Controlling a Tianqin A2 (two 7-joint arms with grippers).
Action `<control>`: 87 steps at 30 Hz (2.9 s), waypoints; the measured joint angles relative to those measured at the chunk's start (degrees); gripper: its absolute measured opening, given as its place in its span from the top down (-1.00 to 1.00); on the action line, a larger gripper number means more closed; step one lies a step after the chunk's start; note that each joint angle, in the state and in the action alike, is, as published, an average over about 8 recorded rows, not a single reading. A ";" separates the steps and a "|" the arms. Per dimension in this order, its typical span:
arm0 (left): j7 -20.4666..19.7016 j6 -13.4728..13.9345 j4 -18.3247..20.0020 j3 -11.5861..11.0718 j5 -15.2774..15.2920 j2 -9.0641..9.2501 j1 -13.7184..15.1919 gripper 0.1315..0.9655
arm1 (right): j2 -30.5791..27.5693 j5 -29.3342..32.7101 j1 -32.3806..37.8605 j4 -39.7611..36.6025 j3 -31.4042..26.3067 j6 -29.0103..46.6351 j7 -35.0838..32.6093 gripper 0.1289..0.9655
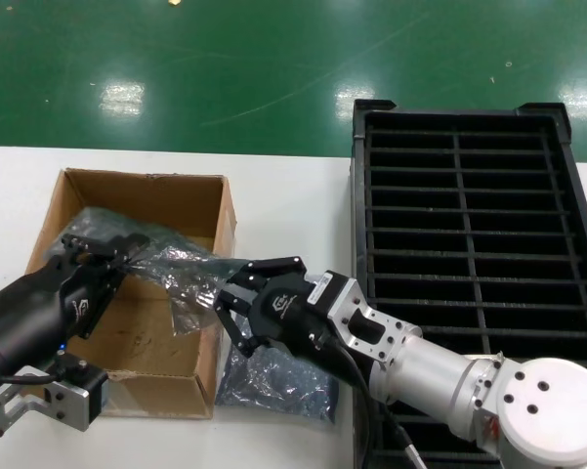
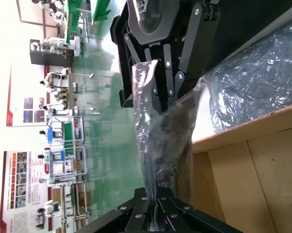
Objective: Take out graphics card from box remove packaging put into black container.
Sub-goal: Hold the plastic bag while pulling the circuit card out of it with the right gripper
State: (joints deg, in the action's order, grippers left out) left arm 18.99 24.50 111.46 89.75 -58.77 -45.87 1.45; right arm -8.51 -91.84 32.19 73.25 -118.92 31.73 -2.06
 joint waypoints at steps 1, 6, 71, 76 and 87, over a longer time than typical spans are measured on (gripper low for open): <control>0.00 0.00 0.00 0.00 0.00 0.00 0.00 0.98 | 0.03 0.03 0.12 -0.15 0.02 -0.01 -0.03 0.90; 0.00 0.00 0.00 0.00 0.00 0.00 0.00 0.98 | 0.08 0.05 0.47 -0.48 0.22 -0.06 -0.28 0.80; 0.00 0.00 0.00 0.00 0.00 0.00 0.00 0.98 | -0.79 -2.39 -0.54 1.24 0.96 2.59 -1.79 0.86; 0.00 0.00 0.00 0.00 0.00 0.00 0.00 0.98 | -0.23 -2.28 0.23 0.21 0.72 2.60 -1.38 0.86; 0.00 0.00 0.00 0.00 0.00 0.00 0.00 0.98 | 1.39 -2.00 2.47 -2.89 0.40 2.49 -0.15 0.73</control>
State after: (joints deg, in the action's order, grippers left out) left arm 18.99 24.50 111.46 89.75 -58.77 -45.87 1.45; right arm -7.12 -93.84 34.66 70.37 -118.51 34.23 -2.21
